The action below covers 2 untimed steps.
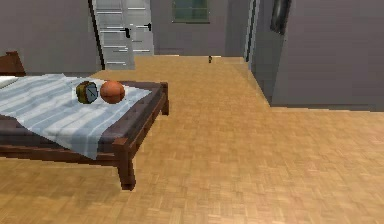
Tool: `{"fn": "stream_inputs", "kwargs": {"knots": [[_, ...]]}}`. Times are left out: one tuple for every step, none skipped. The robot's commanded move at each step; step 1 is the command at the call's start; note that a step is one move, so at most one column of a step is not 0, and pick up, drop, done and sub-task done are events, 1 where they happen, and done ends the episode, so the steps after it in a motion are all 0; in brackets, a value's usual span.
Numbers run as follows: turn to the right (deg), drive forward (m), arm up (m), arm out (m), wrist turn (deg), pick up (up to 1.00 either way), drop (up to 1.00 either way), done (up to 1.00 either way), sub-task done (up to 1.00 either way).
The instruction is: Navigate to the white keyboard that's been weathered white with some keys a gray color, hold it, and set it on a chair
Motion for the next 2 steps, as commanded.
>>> {"fn": "stream_inputs", "kwargs": {"knots": [[0.0, 0.0, 0.0, 0.0, 0.0, 0.0, 1.0, 0.0, 0.0], [0.0, 0.0, 0.1, 0.0, 0.0, 0.0, 0.0, 0.0, 0.0]]}}
